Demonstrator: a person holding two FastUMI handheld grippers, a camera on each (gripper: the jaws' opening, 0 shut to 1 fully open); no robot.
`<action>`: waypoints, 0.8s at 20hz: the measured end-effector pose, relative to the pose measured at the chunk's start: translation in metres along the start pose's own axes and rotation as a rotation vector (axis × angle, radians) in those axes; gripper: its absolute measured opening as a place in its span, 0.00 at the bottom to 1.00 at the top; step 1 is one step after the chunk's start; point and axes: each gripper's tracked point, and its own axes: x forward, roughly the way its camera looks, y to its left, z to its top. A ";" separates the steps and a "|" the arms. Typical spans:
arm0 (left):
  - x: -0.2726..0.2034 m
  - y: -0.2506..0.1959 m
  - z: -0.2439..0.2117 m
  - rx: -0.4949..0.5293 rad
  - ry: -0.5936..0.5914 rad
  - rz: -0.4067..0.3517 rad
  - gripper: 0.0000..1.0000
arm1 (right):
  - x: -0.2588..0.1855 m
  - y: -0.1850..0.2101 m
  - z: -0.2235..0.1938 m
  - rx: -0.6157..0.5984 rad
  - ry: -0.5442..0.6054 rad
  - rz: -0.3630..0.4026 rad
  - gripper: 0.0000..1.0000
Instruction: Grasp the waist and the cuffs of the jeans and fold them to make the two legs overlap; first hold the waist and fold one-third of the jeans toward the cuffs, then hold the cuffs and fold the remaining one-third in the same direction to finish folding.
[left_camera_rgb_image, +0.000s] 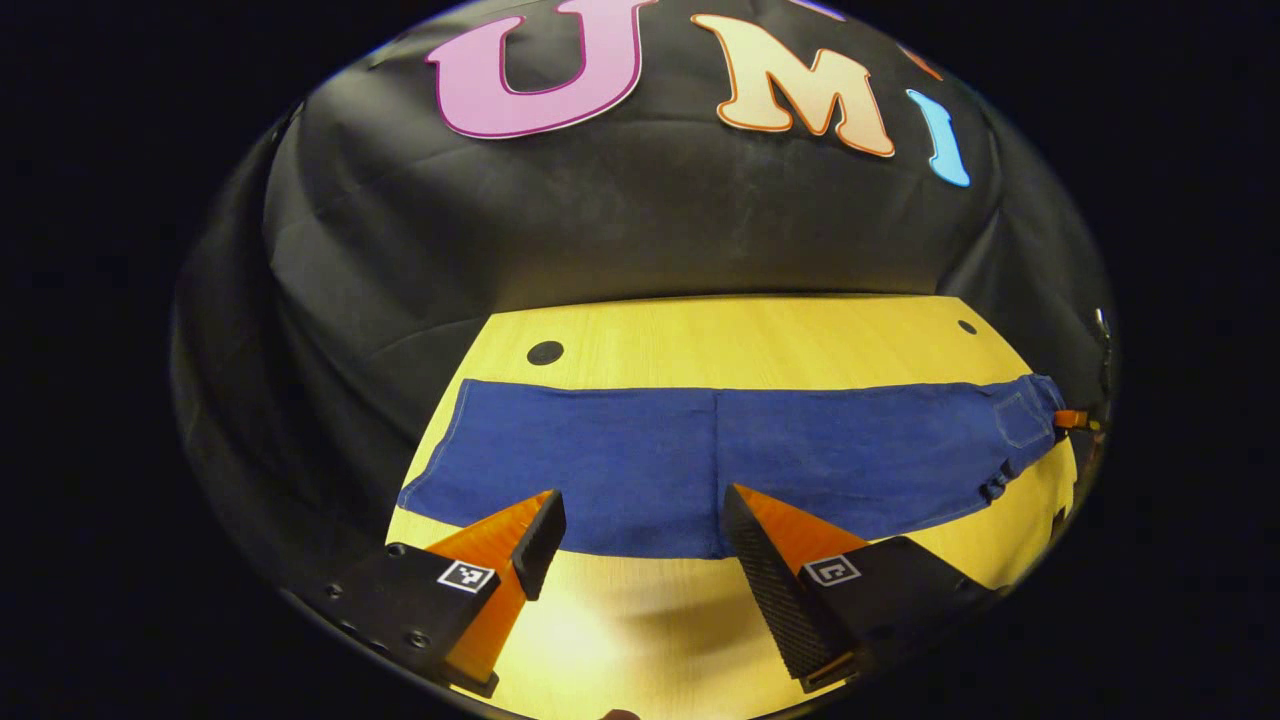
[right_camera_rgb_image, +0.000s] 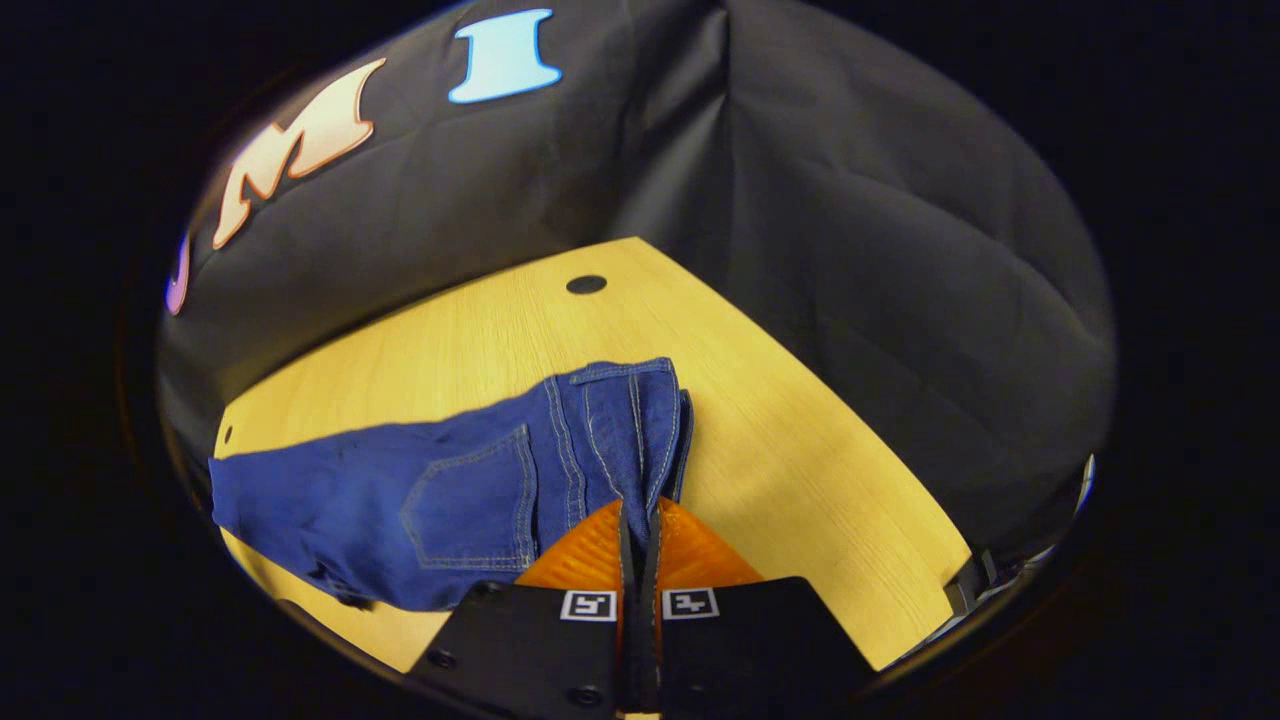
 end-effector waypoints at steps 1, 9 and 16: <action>0.000 0.001 -0.002 -0.002 -0.005 -0.018 0.96 | -0.011 0.007 0.007 0.003 -0.019 -0.003 0.02; 0.009 0.026 -0.012 -0.014 -0.022 -0.112 0.95 | -0.100 0.132 0.076 -0.005 -0.201 0.109 0.02; 0.019 0.059 -0.019 -0.034 -0.033 -0.136 0.95 | -0.166 0.283 0.068 -0.071 -0.268 0.284 0.02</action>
